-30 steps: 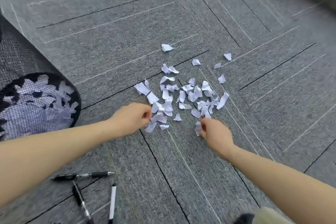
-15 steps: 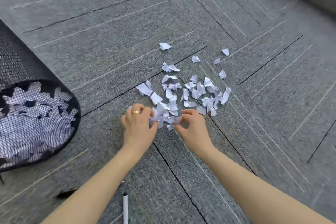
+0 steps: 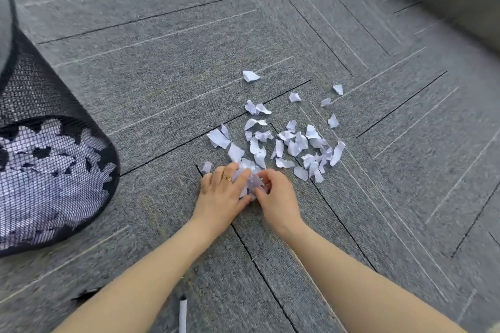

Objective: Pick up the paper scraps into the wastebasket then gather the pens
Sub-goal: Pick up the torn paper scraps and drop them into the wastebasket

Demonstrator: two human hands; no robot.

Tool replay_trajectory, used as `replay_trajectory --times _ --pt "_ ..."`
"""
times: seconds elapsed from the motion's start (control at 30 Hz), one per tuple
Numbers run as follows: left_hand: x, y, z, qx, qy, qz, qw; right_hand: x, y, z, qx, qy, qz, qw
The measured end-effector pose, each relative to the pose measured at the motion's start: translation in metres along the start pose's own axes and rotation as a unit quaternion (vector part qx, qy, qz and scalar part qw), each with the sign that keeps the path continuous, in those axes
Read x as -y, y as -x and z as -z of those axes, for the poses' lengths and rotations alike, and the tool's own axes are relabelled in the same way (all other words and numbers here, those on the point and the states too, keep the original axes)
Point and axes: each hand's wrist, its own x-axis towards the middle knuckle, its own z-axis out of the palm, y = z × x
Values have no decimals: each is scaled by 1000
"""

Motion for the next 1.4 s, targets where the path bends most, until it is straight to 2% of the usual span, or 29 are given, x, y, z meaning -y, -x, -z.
replay_trajectory --times 0.1,0.27,0.4,0.47,0.53,0.63,0.7,0.8,0.9,1.03,1.1,1.2,1.33,1.4 --pt "4 -17 12 -8 0 -33 999 -1 -3 2 -3 -9 -3 1000" --pt "7 -35 20 108 15 -96 989 2 -6 10 22 -4 -10 1000" --pt "-3 -39 32 132 52 -7 990 -1 -3 14 9 -60 -46 997" --pt "-3 -35 40 109 136 63 983 0 -3 16 13 -60 -38 997" --pt "1 -29 48 69 225 117 965 4 -4 17 48 -53 -16 997" --pt "14 -13 60 18 271 213 938 7 -5 12 107 -14 16 994" --pt "25 -1 62 14 278 272 921 6 -6 7 93 15 34 995" --pt "33 9 65 13 291 316 903 3 -7 1 39 12 30 999" --pt "28 14 77 5 317 318 893 4 -6 -3 -11 10 8 1000" --pt "12 21 109 -23 393 317 863 8 -8 -2 -5 9 -37 999" --pt "2 19 136 -53 419 314 850 13 -11 3 22 -17 -73 997" --pt "-9 9 192 -114 441 293 841 52 -11 19 119 -170 -100 973" --pt "-10 2 270 -233 454 246 824 167 9 49 191 -387 7 902" --pt "2 6 304 -301 437 233 815 227 25 63 187 -421 104 881"
